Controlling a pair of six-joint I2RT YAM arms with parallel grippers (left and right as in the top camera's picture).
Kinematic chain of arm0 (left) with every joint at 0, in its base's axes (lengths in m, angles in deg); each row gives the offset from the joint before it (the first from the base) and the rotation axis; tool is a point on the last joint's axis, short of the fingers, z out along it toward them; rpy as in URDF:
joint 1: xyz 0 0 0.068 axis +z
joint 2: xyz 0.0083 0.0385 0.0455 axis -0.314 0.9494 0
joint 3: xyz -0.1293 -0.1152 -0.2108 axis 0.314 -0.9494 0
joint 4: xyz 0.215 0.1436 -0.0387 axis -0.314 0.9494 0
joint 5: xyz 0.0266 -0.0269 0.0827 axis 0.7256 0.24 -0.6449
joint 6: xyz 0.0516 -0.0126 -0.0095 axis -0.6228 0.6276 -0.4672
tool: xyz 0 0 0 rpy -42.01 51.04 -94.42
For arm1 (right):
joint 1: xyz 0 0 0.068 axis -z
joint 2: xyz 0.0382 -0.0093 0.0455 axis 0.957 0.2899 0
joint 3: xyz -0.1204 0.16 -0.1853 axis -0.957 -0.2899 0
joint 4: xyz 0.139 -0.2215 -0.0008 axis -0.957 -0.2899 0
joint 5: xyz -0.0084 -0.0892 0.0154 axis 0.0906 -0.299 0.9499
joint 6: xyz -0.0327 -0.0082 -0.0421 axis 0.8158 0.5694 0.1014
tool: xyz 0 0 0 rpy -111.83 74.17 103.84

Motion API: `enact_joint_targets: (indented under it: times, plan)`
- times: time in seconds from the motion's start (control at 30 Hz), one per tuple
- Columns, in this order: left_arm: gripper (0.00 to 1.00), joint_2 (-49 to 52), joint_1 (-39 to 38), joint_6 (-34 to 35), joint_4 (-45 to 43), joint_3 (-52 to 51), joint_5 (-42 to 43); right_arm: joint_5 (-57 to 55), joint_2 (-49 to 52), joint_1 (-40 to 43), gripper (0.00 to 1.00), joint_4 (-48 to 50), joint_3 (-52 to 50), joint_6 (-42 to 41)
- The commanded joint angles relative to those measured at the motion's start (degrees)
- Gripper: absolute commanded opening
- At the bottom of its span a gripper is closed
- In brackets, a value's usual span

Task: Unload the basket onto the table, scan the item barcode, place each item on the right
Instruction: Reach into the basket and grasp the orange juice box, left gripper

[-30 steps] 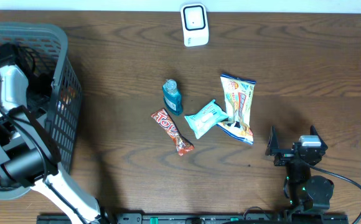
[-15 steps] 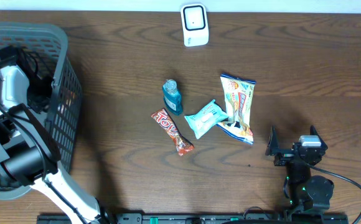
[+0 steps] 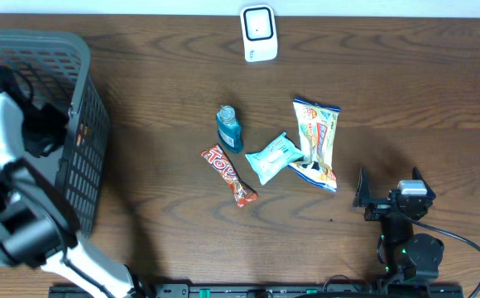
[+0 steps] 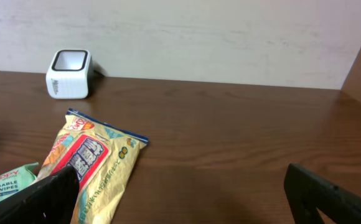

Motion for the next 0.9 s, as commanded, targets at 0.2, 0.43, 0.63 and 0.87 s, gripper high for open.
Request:
enact_joint_targets:
  times: [0.2,0.43,0.63,0.87]
  plan:
    - [0.08,-19.9,0.9,0.5,0.3,0.0,-0.5,-0.1,-0.2,-0.5,0.99,-0.2,-0.2,-0.5]
    - [0.07,-33.7,0.9,3.6,0.8,0.0,-0.5,-0.1,-0.2,-0.5,0.99,-0.2,-0.2,-0.5]
    - [0.07,-44.1,0.1,8.6,0.8,0.0,-0.5,-0.1,-0.2,-0.5,0.99,-0.2,-0.2,-0.5]
    - [0.08,-51.4,-7.6,10.5,0.7,0.0,0.4,-0.1,-0.2,-0.5,0.99,-0.2,-0.2,-0.5]
